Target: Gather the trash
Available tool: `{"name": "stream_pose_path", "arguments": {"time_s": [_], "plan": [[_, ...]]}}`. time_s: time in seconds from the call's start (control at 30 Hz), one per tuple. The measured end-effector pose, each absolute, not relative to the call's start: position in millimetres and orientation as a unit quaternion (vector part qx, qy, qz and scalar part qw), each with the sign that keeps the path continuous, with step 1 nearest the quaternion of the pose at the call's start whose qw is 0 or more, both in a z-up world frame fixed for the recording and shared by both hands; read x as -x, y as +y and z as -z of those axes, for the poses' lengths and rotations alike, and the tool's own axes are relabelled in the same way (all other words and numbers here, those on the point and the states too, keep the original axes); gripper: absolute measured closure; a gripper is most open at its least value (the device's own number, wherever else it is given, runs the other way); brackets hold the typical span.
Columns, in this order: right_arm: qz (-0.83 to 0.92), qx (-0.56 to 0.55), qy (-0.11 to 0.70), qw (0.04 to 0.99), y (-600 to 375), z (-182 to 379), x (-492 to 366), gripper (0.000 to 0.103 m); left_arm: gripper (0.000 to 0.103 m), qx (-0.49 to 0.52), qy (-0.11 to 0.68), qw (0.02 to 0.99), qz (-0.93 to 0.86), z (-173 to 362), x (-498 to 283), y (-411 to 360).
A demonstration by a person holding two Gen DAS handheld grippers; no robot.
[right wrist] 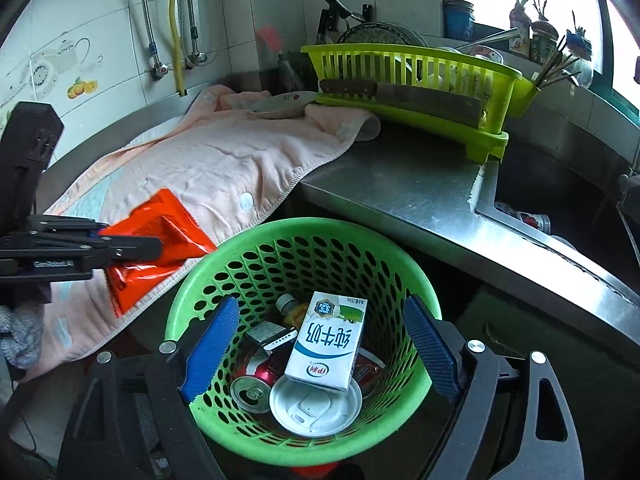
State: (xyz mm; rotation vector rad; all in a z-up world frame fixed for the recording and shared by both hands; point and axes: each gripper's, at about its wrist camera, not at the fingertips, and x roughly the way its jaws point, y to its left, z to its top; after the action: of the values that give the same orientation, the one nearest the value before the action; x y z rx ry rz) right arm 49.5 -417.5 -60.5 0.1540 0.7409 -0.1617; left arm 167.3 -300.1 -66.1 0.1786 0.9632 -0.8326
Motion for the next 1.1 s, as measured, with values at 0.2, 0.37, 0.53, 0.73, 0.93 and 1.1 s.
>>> {"name": "stream_pose_path", "arguments": {"time_s": [0.2,0.37,0.53,0.73,0.93,1.1], "plan": [[0.08,-0.088,0.353,0.928,-415,62,-37,0.02,0.068,-0.089,0.461,0.793,0.388,79,-165,-311],[0.08,-0.095,0.351,0.928,-409,66,-30,0.019,0.053,-0.086,0.466,0.794,0.382,85,-165,-309],[0.081,-0.099,0.347,0.929,-401,65,-25,0.015,0.046,-0.077,0.466,0.794,0.382,83,-165,-301],[0.079,-0.119,0.342,0.929,-394,66,-20,0.014,0.038,-0.058,0.455,0.805,0.376,69,-161,-283],[0.083,-0.122,0.346,0.927,-382,67,-18,0.014,0.024,-0.053,0.431,0.824,0.364,54,-152,-258],[0.087,-0.112,0.345,0.928,-370,63,-17,0.013,0.015,-0.061,0.412,0.841,0.345,44,-146,-239]]}}
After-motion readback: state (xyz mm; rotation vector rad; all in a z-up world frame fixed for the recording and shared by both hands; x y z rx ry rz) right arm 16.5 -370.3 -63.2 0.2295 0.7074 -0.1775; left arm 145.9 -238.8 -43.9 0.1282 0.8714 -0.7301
